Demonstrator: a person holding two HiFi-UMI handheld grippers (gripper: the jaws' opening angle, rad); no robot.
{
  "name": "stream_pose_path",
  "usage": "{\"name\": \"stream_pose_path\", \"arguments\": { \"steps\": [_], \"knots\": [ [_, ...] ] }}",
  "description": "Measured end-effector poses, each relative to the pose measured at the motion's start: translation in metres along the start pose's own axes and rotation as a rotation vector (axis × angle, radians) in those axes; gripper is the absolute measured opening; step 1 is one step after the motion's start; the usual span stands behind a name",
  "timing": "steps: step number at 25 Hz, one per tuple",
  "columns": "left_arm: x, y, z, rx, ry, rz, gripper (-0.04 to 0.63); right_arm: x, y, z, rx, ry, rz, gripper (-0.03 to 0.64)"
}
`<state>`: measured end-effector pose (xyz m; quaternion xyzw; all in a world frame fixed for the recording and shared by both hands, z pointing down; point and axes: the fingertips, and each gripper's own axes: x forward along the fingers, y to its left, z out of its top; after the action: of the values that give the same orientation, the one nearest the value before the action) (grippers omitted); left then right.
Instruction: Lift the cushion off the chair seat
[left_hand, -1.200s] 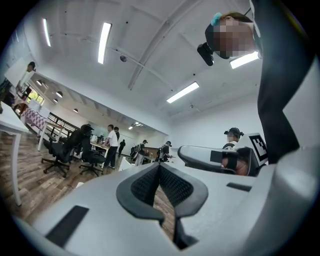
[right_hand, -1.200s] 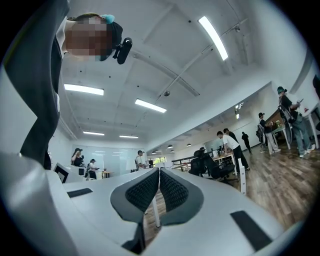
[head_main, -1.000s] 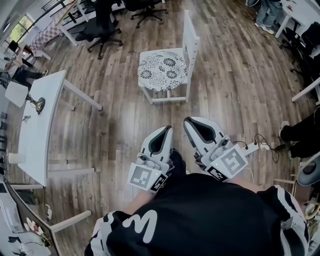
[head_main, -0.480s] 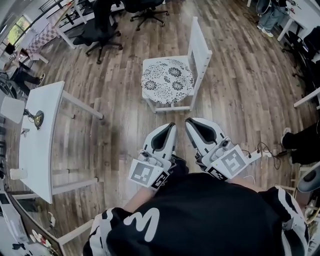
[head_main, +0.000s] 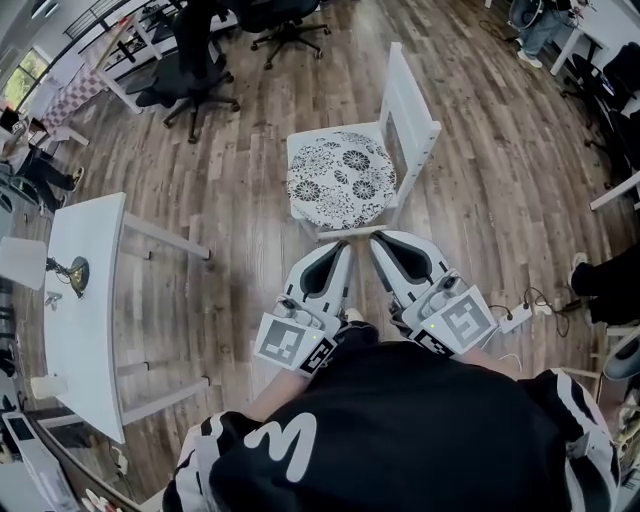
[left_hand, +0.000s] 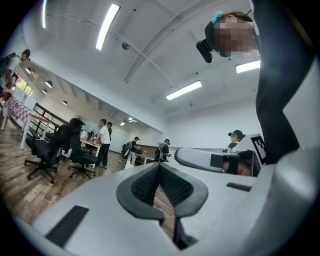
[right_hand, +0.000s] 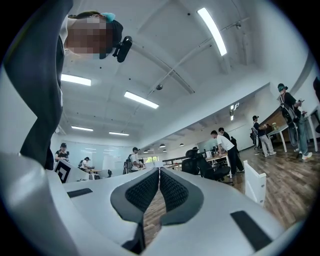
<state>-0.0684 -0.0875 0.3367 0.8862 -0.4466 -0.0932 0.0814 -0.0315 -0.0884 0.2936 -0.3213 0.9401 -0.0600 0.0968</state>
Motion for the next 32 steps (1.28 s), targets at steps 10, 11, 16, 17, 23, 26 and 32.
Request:
{"name": "stream_pose_path", "arguments": {
  "steps": [10,11,16,17,23,26,32],
  "knots": [
    [0.01,0.061,0.008,-0.002,0.002,-0.003,0.005,0.048,-0.02,-0.008,0.002,-0.029,-0.071,0.021],
    [0.01,0.065,0.008,-0.002,0.002,-0.001,0.005,0.05,-0.023,-0.008,-0.001,-0.032,-0.082,0.021],
    [0.023,0.078,0.005,0.049,0.073,0.024,0.005,0.059,-0.045,-0.017,-0.039,0.031,-0.151,0.021],
    [0.026,0.08,0.002,0.07,0.104,0.033,0.005,0.061,-0.048,-0.022,-0.043,0.069,-0.167,0.021],
    [0.03,0.093,-0.008,0.064,0.173,0.065,0.005,0.074,-0.056,-0.047,-0.06,0.212,-0.19,0.021],
    [0.03,0.105,-0.009,0.058,0.177,0.098,0.005,0.083,-0.061,-0.053,-0.062,0.235,-0.186,0.021],
    [0.039,0.125,-0.017,0.041,0.195,0.138,0.005,0.1,-0.076,-0.065,-0.04,0.262,-0.177,0.021]
  ]
}}
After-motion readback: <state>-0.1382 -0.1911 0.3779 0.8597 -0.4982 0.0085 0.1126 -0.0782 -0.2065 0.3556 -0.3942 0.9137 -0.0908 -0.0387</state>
